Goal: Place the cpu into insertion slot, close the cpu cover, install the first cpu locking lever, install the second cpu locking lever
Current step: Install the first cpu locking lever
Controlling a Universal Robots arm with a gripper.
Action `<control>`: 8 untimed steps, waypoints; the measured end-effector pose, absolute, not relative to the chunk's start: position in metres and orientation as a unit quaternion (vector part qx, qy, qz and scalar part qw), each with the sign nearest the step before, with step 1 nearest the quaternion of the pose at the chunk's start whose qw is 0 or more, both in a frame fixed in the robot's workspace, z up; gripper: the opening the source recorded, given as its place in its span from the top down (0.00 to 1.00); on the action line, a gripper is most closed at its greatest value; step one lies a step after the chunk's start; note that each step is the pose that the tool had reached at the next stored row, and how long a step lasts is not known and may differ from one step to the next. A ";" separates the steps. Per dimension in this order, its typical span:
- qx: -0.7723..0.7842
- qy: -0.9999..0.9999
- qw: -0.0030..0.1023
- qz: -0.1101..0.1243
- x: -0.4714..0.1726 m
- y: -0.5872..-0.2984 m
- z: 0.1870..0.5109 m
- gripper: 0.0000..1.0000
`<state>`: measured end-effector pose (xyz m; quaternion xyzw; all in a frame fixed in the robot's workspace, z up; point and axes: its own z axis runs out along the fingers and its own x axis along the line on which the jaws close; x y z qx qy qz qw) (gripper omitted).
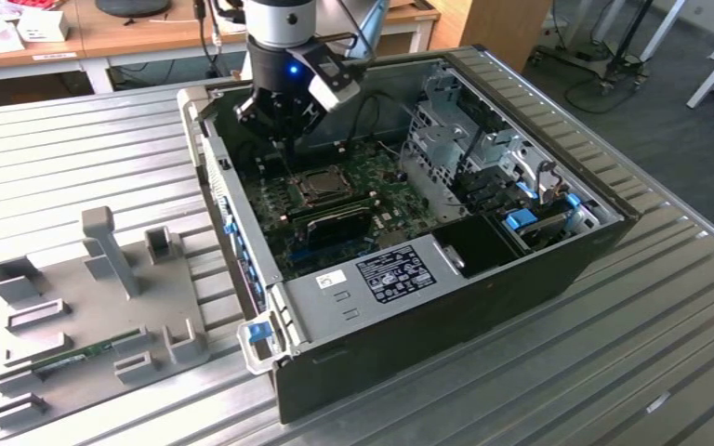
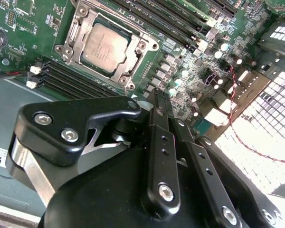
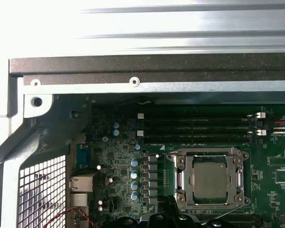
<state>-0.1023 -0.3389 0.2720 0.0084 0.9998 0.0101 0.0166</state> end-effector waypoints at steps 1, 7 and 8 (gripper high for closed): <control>0.008 1.000 0.017 0.010 -0.102 -0.339 0.272 0.90; 0.008 1.000 0.017 0.010 -0.102 -0.339 0.274 0.90; 0.008 1.000 0.017 0.010 -0.102 -0.339 0.275 0.90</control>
